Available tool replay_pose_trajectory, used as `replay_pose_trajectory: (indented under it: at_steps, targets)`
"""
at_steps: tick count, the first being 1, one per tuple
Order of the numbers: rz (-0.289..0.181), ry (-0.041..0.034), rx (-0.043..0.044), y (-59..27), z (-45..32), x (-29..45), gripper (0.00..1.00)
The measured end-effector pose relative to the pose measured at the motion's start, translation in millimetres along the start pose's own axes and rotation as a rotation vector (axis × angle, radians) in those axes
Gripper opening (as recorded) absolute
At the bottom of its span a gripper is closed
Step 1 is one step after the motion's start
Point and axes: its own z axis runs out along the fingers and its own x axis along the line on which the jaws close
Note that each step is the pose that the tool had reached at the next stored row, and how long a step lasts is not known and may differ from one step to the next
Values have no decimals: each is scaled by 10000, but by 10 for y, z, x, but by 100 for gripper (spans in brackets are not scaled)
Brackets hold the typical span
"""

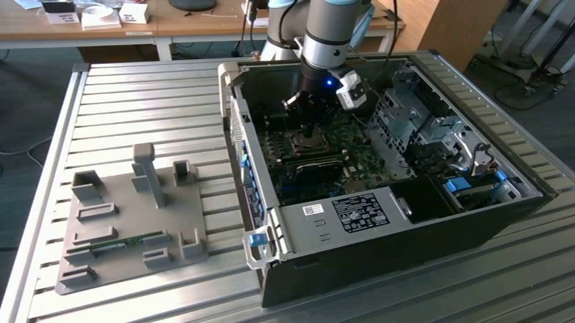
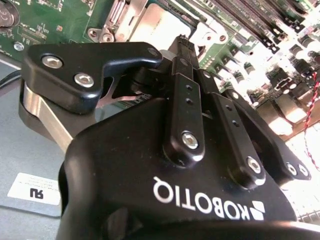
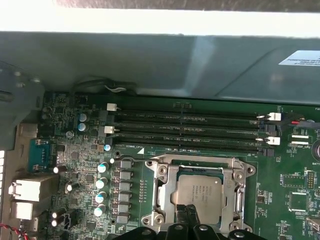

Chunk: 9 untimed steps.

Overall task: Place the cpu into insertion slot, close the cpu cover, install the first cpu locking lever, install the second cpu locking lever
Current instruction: 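Close the cpu cover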

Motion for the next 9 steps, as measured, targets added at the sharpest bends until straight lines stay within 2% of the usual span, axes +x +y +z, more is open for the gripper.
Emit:
replay_pose_trajectory:
  at_steps: [9]
  targets:
    - [1, -35, 0, 2, 12, 37, 11]
